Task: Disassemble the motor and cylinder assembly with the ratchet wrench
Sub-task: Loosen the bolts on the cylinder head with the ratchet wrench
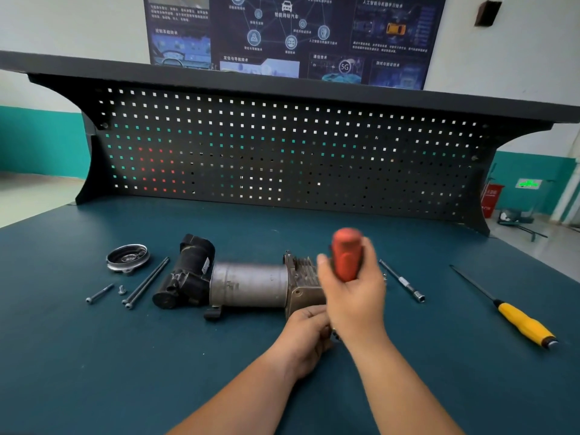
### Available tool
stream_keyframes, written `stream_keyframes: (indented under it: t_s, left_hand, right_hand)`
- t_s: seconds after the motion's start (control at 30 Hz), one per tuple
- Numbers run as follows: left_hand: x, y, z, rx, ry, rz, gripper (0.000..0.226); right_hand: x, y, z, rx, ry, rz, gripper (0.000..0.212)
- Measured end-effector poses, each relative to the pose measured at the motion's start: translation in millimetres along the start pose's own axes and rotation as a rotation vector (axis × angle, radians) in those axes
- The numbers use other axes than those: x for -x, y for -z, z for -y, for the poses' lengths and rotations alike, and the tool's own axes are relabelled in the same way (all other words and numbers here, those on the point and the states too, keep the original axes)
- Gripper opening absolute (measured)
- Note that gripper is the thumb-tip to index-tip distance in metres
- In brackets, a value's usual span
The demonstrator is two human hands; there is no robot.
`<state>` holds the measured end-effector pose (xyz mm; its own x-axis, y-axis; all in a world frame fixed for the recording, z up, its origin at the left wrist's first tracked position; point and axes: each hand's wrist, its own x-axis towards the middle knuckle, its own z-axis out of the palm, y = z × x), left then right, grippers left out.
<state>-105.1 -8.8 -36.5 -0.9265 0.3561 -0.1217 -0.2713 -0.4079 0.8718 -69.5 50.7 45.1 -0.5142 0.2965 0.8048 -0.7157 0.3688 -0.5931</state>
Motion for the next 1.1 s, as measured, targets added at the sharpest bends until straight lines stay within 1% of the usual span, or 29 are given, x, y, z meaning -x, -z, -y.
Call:
stream_keyframes:
  t_s: [0.03,0.1,0.17,0.27,0.33,0.4,0.47,0.53,0.6,0.7,0.77,0.87,0.97,1.03,1.1]
  left_hand:
    - [1.4,-0.8,-0.8,0.001,-0.005,0.008,0.016]
    - [1.5,-1.4,-2.1,0.019,-0.011,0.013,0.018]
    - [3.8,-3.7,-4.8,0.013,-0.009,0.007,0.018]
    - [7.2,-6.4,-7.7,-0.001,0.0,0.01,0.017]
    - [6.5,-7.3,-7.8,0.019,0.004,0.007,0.017]
    - [6.8,-7.6,-9.1,0.025,0.007,0.012,0.017]
    - [7.1,-7.2,-10.5,0.032,0.01,0.013,0.018]
    - [8.2,-7.1,-11.4,0.041,0.023,0.017,0.019]
    - [8.7,-7.5,-11.5,0.038,0.035,0.019,0.02]
    - [9.2,-7.1,-11.6,0.014,0.044,0.028,0.021]
    - [8.7,-6.8,-10.9,-0.004,0.034,0.028,0.022]
    - [7.2,-7.3,-9.1,-0.003,0.017,0.004,0.019]
    - [6.9,-8.0,-8.0,-0.007,0.007,-0.023,0.016]
    - [7.5,-8.4,-7.9,-0.038,-0.002,-0.025,0.016]
    - [8.5,-8.6,-8.6,-0.046,-0.02,-0.005,0.021]
  right_hand:
    - [-5.3,4.6,-1.0,-0.059,-0.094,-0.089,0.02]
    - [-15.0,15.4,-8.3,-0.258,-0.283,-0.243,0.027]
    - [-23.6,29.3,-22.1,-0.443,-0.426,-0.399,0.032]
    - [-24.8,53.2,-45.3,-0.623,-0.678,-0.606,0.028]
    - [-14.0,63.2,-60.9,-0.714,-0.869,-0.704,0.028]
    - [-1.4,67.0,-72.4,-0.792,-1.024,-0.763,0.031]
    - [3.2,66.2,-76.9,-0.825,-1.075,-0.806,0.031]
    - [-0.6,63.7,-71.6,-0.775,-1.024,-0.825,0.028]
    - [-7.6,60.6,-61.5,-0.725,-0.902,-0.817,0.025]
    - [-17.1,51.7,-42.4,-0.639,-0.68,-0.712,0.024]
    - [-20.4,42.1,-27.9,-0.578,-0.545,-0.593,0.028]
    - [-22.2,25.7,-12.2,-0.474,-0.394,-0.363,0.031]
    - [-20.4,11.6,-3.2,-0.237,-0.273,-0.155,0.026]
    - [-17.2,2.2,1.6,-0.084,-0.138,-0.027,0.026]
    - [-12.5,-9.8,5.5,0.024,-0.017,0.107,0.024]
